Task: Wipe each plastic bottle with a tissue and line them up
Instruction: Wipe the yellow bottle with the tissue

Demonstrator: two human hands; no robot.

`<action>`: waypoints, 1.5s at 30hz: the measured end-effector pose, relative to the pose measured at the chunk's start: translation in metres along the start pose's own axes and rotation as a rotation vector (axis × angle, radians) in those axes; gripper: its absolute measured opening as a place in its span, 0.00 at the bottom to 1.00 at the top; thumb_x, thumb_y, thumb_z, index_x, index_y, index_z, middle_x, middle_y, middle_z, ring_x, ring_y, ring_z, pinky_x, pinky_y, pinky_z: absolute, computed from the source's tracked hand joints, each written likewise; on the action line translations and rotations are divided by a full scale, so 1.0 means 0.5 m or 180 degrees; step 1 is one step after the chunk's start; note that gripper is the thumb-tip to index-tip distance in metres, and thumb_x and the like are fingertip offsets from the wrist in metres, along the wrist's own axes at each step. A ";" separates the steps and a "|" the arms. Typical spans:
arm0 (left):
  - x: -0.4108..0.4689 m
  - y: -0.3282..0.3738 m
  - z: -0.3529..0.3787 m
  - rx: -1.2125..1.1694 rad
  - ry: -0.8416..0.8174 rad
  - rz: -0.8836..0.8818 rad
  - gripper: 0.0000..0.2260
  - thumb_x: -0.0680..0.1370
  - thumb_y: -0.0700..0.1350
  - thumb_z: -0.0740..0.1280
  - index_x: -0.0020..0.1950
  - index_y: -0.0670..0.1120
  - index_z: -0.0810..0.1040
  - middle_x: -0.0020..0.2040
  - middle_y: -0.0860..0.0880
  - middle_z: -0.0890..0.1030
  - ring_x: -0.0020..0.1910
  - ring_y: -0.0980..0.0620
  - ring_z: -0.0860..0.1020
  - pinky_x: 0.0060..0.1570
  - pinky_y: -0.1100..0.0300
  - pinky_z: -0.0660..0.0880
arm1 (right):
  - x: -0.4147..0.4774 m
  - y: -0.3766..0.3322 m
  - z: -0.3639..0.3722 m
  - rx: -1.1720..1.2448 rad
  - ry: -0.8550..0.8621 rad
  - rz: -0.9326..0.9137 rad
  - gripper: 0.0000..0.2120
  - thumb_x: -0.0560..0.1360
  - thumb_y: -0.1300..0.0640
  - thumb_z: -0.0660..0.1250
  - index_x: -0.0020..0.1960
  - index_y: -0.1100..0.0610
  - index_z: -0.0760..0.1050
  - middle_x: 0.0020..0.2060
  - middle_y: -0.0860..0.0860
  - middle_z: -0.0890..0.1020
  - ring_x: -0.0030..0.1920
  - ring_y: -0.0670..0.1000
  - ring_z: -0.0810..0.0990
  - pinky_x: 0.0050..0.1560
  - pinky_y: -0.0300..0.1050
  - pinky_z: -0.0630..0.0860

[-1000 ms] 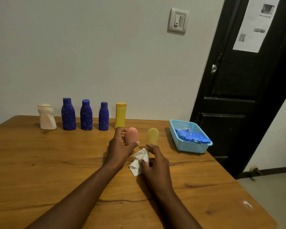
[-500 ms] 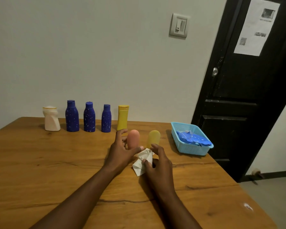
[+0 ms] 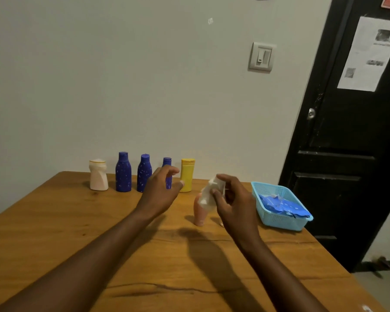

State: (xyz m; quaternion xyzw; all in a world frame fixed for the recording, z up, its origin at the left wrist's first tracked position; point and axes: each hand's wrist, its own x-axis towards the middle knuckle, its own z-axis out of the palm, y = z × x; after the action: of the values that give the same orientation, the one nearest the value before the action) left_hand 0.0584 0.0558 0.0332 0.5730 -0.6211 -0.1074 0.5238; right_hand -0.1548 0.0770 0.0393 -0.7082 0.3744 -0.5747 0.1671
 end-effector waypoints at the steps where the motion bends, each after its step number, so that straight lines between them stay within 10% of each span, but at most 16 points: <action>1: 0.024 0.001 -0.008 0.0118 -0.0029 0.0091 0.16 0.79 0.47 0.72 0.67 0.50 0.76 0.65 0.52 0.78 0.63 0.57 0.76 0.60 0.59 0.75 | 0.027 -0.007 0.006 -0.0009 0.0014 -0.0082 0.15 0.77 0.59 0.71 0.62 0.51 0.77 0.50 0.46 0.83 0.49 0.43 0.83 0.47 0.35 0.80; 20: 0.331 -0.055 0.100 0.3042 -0.1462 0.0398 0.20 0.80 0.56 0.65 0.68 0.49 0.73 0.63 0.46 0.78 0.70 0.43 0.70 0.72 0.38 0.53 | 0.216 0.066 0.074 -0.0418 -0.0093 -0.0257 0.13 0.75 0.60 0.72 0.60 0.54 0.79 0.51 0.45 0.81 0.49 0.43 0.79 0.46 0.26 0.74; 35: 0.252 -0.015 0.018 0.1514 -0.0605 0.0403 0.14 0.74 0.51 0.74 0.58 0.51 0.82 0.52 0.54 0.83 0.54 0.51 0.79 0.59 0.50 0.62 | 0.190 -0.014 0.045 -0.0212 0.0136 -0.0345 0.13 0.76 0.61 0.71 0.60 0.54 0.79 0.51 0.45 0.81 0.50 0.42 0.79 0.46 0.27 0.75; 40: 0.153 0.035 -0.074 0.0108 -0.0425 0.0010 0.10 0.74 0.46 0.77 0.55 0.51 0.84 0.52 0.55 0.83 0.50 0.55 0.81 0.44 0.64 0.75 | 0.154 -0.066 0.028 0.0012 0.0197 -0.0264 0.12 0.76 0.61 0.70 0.58 0.53 0.80 0.50 0.44 0.82 0.51 0.44 0.80 0.45 0.32 0.77; 45: 0.019 0.058 -0.145 -0.0977 -0.0280 -0.0460 0.08 0.77 0.44 0.75 0.55 0.48 0.85 0.47 0.52 0.84 0.47 0.53 0.83 0.42 0.58 0.82 | 0.061 -0.124 0.041 0.0324 -0.0033 -0.0207 0.09 0.76 0.61 0.68 0.52 0.50 0.82 0.47 0.42 0.83 0.49 0.44 0.81 0.44 0.40 0.78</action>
State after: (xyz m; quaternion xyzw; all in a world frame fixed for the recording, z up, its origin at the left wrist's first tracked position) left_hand 0.0992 0.0910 0.0907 0.5242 -0.5769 -0.2633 0.5684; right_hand -0.1126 0.0921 0.0960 -0.7136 0.3206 -0.5944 0.1862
